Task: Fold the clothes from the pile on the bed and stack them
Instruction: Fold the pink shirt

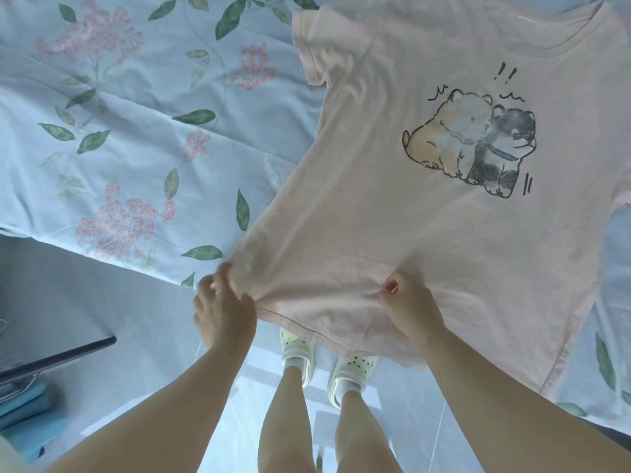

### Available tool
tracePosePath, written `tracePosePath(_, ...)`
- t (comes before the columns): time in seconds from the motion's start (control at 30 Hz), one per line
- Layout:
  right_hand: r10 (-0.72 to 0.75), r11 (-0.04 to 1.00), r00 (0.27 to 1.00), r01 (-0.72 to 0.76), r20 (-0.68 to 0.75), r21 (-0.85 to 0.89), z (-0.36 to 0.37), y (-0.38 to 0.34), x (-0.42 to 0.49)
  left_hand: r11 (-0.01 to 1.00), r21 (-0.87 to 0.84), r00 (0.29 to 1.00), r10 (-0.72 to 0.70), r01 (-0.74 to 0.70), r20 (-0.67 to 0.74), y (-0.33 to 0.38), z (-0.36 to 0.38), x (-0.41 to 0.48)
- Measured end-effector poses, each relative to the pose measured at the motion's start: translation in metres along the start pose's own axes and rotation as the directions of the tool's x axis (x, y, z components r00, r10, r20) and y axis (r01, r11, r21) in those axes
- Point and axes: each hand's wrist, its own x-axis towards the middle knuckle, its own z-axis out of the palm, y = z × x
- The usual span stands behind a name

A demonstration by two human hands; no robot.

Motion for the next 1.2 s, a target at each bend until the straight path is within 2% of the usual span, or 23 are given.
tracePosePath(0.03, 0.004, 1.000, 1.000, -0.004, -0.003, 0.001, 0.000, 0.000, 0.000, 0.973, 0.126, 0.976, 0.180, -0.195, 0.121, -0.001, 0.002, -0.001)
tracePosePath(0.07, 0.007, 1.000, 1.000, -0.007, -0.007, 0.002, 0.001, 0.001, 0.001, 0.916, 0.223, 0.928, 0.279, -0.334, 0.247, -0.003, 0.005, -0.002)
tracePosePath(0.1, 0.009, 1.000, 1.000, -0.009, -0.007, 0.000, 0.000, 0.001, 0.001, 0.863, 0.309, 0.896, 0.296, -0.399, 0.330, -0.006, 0.007, -0.004)
tracePosePath(0.17, 0.008, 1.000, 1.000, -0.008, 0.003, -0.023, -0.002, 0.001, 0.001, 0.817, 0.431, 0.909, 0.248, -0.382, 0.336, -0.005, 0.009, -0.007)
tracePosePath(0.27, -0.012, 0.998, 1.000, 0.013, 0.025, -0.066, -0.010, -0.003, 0.003, 0.835, 0.479, 0.955, 0.172, -0.271, 0.241, 0.012, -0.003, -0.007)
tracePosePath(0.33, -0.021, 0.996, 0.999, 0.023, 0.026, -0.084, -0.018, -0.009, 0.005, 0.818, 0.514, 0.947, 0.111, -0.260, 0.303, 0.029, -0.015, 0.000)
tracePosePath(0.4, -0.021, 0.996, 1.000, 0.022, 0.013, -0.084, -0.027, -0.017, 0.010, 0.810, 0.504, 0.931, 0.133, -0.300, 0.341, 0.044, -0.023, 0.011)
tracePosePath(0.53, -0.069, 0.995, 0.996, 0.064, -0.052, -0.078, -0.054, -0.042, 0.032, 0.853, 0.306, 0.887, 0.318, -0.422, 0.336, 0.094, -0.032, 0.038)
tracePosePath(0.63, -0.127, 0.986, 0.983, 0.110, -0.132, -0.128, -0.077, -0.069, 0.061, 0.887, 0.137, 0.868, 0.383, -0.441, 0.315, 0.145, -0.033, 0.072)
tracePosePath(0.7, -0.154, 0.980, 0.973, 0.128, -0.174, -0.153, -0.092, -0.088, 0.084, 0.919, -0.033, 0.876, 0.384, -0.392, 0.293, 0.181, -0.031, 0.102)
tracePosePath(0.8, -0.157, 0.979, 0.963, 0.123, -0.218, -0.161, -0.112, -0.115, 0.123, 0.921, -0.308, 0.894, 0.333, -0.239, 0.300, 0.228, -0.029, 0.144)
tracePosePath(0.9, -0.099, 0.992, 0.968, 0.078, -0.232, -0.097, -0.131, -0.134, 0.161, 0.849, -0.527, 0.916, 0.245, -0.044, 0.317, 0.269, -0.028, 0.184)
tracePosePath(1.0, -0.074, 0.997, 0.981, 0.077, -0.181, 0.008, -0.141, -0.143, 0.183, 0.688, -0.707, 0.922, 0.149, 0.163, 0.357, 0.303, -0.027, 0.219)
tracePosePath(1.1, -0.060, 0.998, 0.988, 0.063, -0.145, 0.019, -0.143, -0.144, 0.186, 0.555, -0.783, 0.918, 0.082, 0.282, 0.389, 0.329, -0.028, 0.241)
tracePosePath(1.2, -0.040, 0.998, 0.992, 0.045, -0.116, 0.041, -0.148, -0.144, 0.185, 0.516, -0.780, 0.911, -0.001, 0.353, 0.412, 0.347, -0.036, 0.252)
